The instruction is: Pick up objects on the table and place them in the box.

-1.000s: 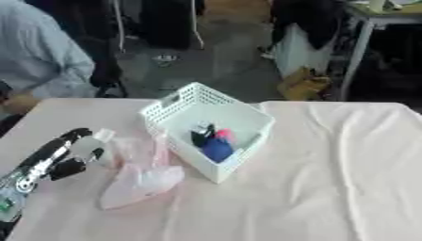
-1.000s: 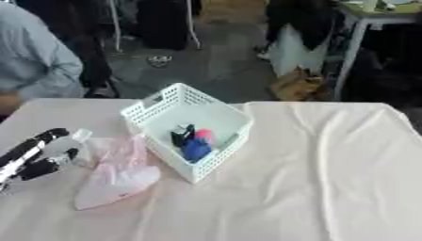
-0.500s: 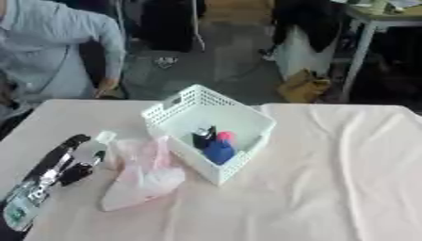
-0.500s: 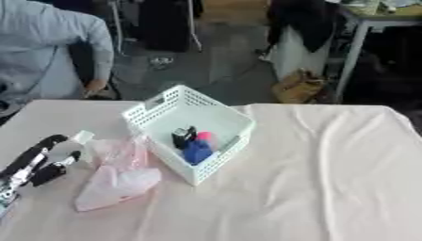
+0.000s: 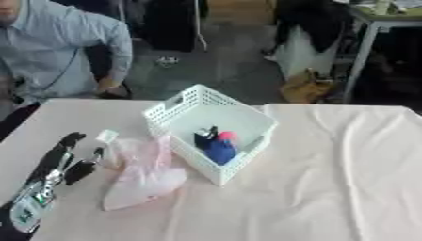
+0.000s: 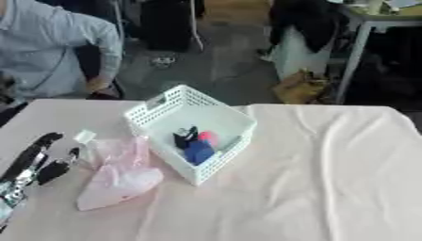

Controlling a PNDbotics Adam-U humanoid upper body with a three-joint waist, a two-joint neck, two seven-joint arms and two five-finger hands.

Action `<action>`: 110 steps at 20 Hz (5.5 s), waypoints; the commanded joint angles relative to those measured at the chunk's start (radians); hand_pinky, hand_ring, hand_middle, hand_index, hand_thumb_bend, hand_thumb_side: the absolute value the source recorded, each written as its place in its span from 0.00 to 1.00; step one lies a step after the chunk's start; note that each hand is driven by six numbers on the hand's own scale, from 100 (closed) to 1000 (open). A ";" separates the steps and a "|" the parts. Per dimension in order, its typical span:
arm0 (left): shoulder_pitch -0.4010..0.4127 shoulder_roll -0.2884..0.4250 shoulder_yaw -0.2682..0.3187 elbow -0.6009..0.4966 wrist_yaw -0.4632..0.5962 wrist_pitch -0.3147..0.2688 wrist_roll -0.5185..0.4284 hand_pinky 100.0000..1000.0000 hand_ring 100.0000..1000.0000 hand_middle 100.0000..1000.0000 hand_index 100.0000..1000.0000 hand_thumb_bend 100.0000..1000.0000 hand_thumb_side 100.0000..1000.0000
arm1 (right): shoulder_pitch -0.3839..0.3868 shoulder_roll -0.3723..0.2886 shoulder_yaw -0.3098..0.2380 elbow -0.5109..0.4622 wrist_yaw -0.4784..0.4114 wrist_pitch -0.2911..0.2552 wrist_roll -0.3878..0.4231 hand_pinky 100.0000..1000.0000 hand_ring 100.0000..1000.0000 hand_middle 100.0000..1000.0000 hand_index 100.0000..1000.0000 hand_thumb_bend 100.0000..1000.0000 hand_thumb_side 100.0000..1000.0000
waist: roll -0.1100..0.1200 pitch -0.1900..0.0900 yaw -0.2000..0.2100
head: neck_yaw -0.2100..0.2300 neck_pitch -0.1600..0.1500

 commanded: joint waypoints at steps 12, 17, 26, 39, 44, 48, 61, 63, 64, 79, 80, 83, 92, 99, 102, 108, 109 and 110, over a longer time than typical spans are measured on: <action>-0.036 0.002 -0.012 -0.033 0.050 0.036 -0.151 1.00 1.00 1.00 1.00 0.42 0.82 | -0.014 0.000 -0.001 -0.015 -0.006 0.007 0.007 0.78 0.82 0.71 0.67 0.00 0.99 | 0.001 -0.005 -0.002 | 0.021 -0.007; -0.044 -0.006 -0.009 -0.033 0.049 0.052 -0.146 1.00 1.00 1.00 1.00 0.39 0.82 | -0.015 0.001 0.000 -0.015 -0.008 0.006 0.009 0.78 0.82 0.71 0.67 0.00 0.99 | -0.001 -0.005 -0.002 | 0.024 -0.008; -0.062 -0.032 -0.004 0.001 0.029 0.091 -0.110 1.00 1.00 1.00 1.00 0.36 0.82 | -0.014 0.000 0.002 -0.015 -0.011 0.005 0.013 0.78 0.82 0.71 0.67 0.00 0.98 | -0.002 -0.004 -0.002 | 0.036 -0.007; -0.069 -0.040 0.009 0.015 -0.039 0.204 -0.007 1.00 1.00 1.00 1.00 0.35 0.79 | -0.014 0.003 0.005 -0.015 -0.021 0.004 0.023 0.78 0.82 0.71 0.67 0.00 0.98 | -0.002 -0.004 -0.002 | 0.051 -0.010; -0.072 -0.048 0.005 0.011 -0.038 0.226 0.019 1.00 1.00 1.00 1.00 0.35 0.80 | -0.013 0.005 0.006 -0.015 -0.023 0.004 0.026 0.78 0.82 0.71 0.67 0.00 0.98 | -0.001 -0.003 -0.003 | 0.054 -0.010; -0.077 -0.052 0.003 0.030 -0.042 0.229 0.013 1.00 1.00 1.00 1.00 0.35 0.81 | -0.012 0.008 0.007 -0.015 -0.026 0.006 0.030 0.78 0.82 0.71 0.67 0.00 0.98 | -0.001 -0.002 -0.005 | 0.060 -0.015; -0.109 -0.073 0.010 0.093 -0.066 0.207 -0.048 1.00 1.00 1.00 1.00 0.36 0.84 | -0.009 0.011 0.009 -0.015 -0.034 0.006 0.038 0.78 0.82 0.71 0.67 0.00 0.98 | -0.002 0.000 -0.003 | 0.062 -0.023; -0.116 -0.076 0.010 0.100 -0.071 0.206 -0.051 1.00 1.00 1.00 1.00 0.36 0.83 | -0.008 0.012 0.010 -0.015 -0.035 0.007 0.038 0.78 0.82 0.71 0.67 0.00 0.98 | -0.002 0.000 -0.004 | 0.063 -0.025; -0.119 -0.078 0.010 0.104 -0.073 0.205 -0.052 1.00 1.00 1.00 1.00 0.36 0.84 | -0.008 0.012 0.010 -0.015 -0.036 0.007 0.038 0.78 0.82 0.71 0.67 0.00 0.98 | -0.002 0.000 -0.004 | 0.063 -0.025; -0.157 -0.111 0.033 0.161 -0.092 0.204 -0.027 1.00 1.00 1.00 1.00 0.29 0.85 | -0.007 0.014 0.012 -0.015 -0.044 0.009 0.047 0.78 0.82 0.71 0.66 0.00 0.98 | -0.003 0.003 -0.004 | 0.065 -0.029; -0.159 -0.113 0.035 0.164 -0.093 0.205 -0.024 1.00 1.00 1.00 1.00 0.28 0.84 | -0.008 0.014 0.012 -0.015 -0.045 0.009 0.047 0.78 0.82 0.71 0.66 0.00 0.98 | -0.003 0.003 -0.004 | 0.065 -0.030; -0.166 -0.121 0.038 0.173 -0.094 0.207 -0.016 1.00 1.00 1.00 1.00 0.27 0.84 | -0.008 0.015 0.012 -0.015 -0.046 0.009 0.048 0.78 0.82 0.71 0.66 0.00 0.98 | -0.004 0.004 -0.004 | 0.066 -0.031; -0.186 -0.140 0.047 0.199 -0.101 0.209 0.000 1.00 1.00 1.00 1.00 0.25 0.84 | -0.006 0.016 0.011 -0.015 -0.048 0.011 0.051 0.78 0.82 0.71 0.66 0.00 0.97 | -0.004 0.005 -0.006 | 0.069 -0.033; -0.190 -0.148 0.055 0.199 -0.084 0.209 0.020 1.00 1.00 1.00 1.00 0.23 0.84 | -0.004 0.020 0.013 -0.015 -0.049 0.014 0.055 0.78 0.82 0.71 0.66 0.00 0.96 | -0.004 0.005 -0.006 | 0.072 -0.039; -0.194 -0.154 0.059 0.202 -0.077 0.211 0.030 1.00 1.00 1.00 1.00 0.23 0.84 | -0.004 0.020 0.013 -0.015 -0.051 0.013 0.057 0.78 0.82 0.71 0.66 0.00 0.97 | -0.005 0.006 -0.005 | 0.074 -0.043; -0.207 -0.172 0.070 0.216 -0.068 0.218 0.044 1.00 1.00 1.00 1.00 0.22 0.85 | -0.002 0.022 0.014 -0.015 -0.053 0.016 0.061 0.78 0.82 0.71 0.66 0.00 0.96 | -0.006 0.007 -0.005 | 0.077 -0.048; -0.210 -0.175 0.073 0.219 -0.067 0.219 0.048 1.00 1.00 1.00 1.00 0.21 0.85 | -0.002 0.022 0.014 -0.015 -0.054 0.017 0.061 0.78 0.82 0.71 0.66 0.00 0.96 | -0.006 0.008 -0.005 | 0.077 -0.049; -0.212 -0.178 0.074 0.222 -0.066 0.219 0.051 1.00 1.00 1.00 1.00 0.21 0.85 | -0.002 0.022 0.013 -0.015 -0.054 0.017 0.061 0.78 0.82 0.71 0.67 0.00 0.96 | -0.006 0.008 -0.006 | 0.078 -0.050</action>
